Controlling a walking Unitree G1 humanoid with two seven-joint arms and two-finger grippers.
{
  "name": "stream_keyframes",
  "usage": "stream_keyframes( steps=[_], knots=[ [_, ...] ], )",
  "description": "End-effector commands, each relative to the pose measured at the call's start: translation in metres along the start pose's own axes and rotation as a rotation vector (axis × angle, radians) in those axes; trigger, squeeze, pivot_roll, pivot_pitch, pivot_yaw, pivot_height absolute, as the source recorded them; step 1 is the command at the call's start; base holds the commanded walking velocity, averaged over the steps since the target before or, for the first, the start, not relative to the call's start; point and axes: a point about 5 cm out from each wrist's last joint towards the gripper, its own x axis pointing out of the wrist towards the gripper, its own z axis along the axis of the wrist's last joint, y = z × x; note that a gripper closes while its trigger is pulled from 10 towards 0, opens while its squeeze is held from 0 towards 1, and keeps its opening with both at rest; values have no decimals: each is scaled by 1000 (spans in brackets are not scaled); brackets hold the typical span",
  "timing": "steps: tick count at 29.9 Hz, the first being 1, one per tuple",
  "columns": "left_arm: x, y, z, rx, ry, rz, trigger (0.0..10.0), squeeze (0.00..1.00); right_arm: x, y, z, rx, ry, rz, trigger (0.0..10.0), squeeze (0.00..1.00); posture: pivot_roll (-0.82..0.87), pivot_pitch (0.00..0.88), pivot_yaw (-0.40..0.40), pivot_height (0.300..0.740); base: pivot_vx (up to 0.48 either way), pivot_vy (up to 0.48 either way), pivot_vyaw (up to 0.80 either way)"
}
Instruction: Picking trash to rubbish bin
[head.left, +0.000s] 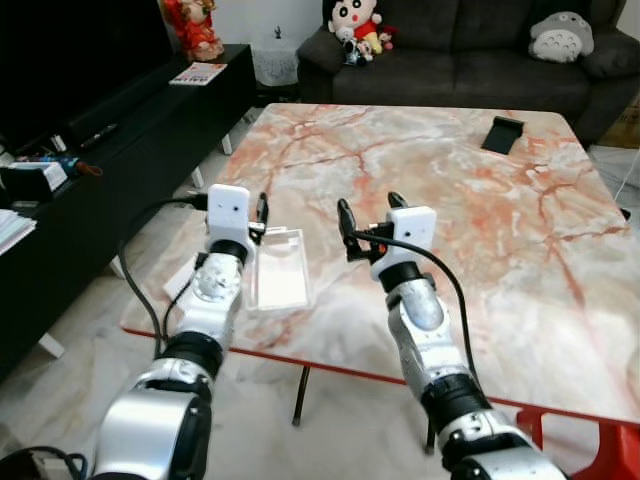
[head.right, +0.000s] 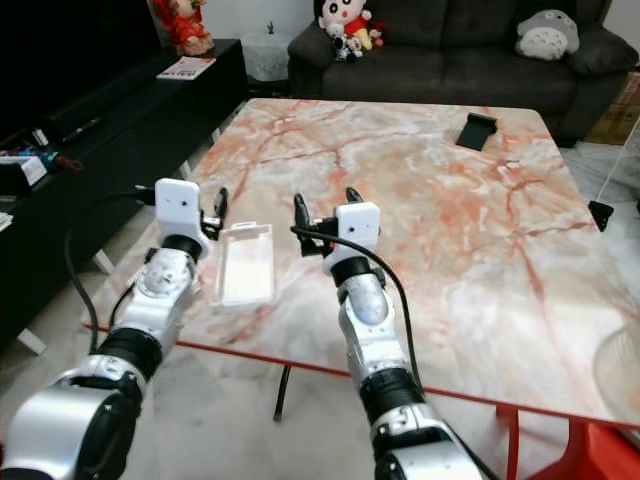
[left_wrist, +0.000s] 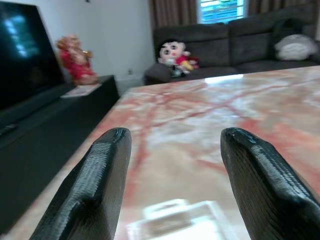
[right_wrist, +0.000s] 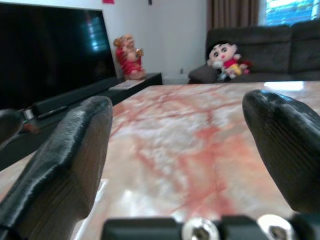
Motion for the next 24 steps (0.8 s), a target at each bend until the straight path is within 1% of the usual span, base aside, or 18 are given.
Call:
stream_keyframes(
  steps=[1,10,18,21,24],
  knots=[
    [0,16,-1,22,11,39,10000,0,6,12,6,17,-20,34,10000,0,-65,11,33,740,304,0,0],
    [0,17,-1,25,16,43,10000,0,6,13,5,16,-13,36,10000,0,-65,11,32,740,302,0,0],
    [-1,19,-6,27,45,58,10000,0,5,14,3,21,-3,39,10000,0,-67,16,32,740,300,0,0],
    [-1,20,-9,6,70,72,10000,0,5,14,3,21,1,42,10000,0,-66,17,31,740,0,0,0],
    [-2,18,-15,-21,125,53,10000,0,5,14,2,20,4,45,10000,0,-64,17,30,740,0,0,0]
  ],
)
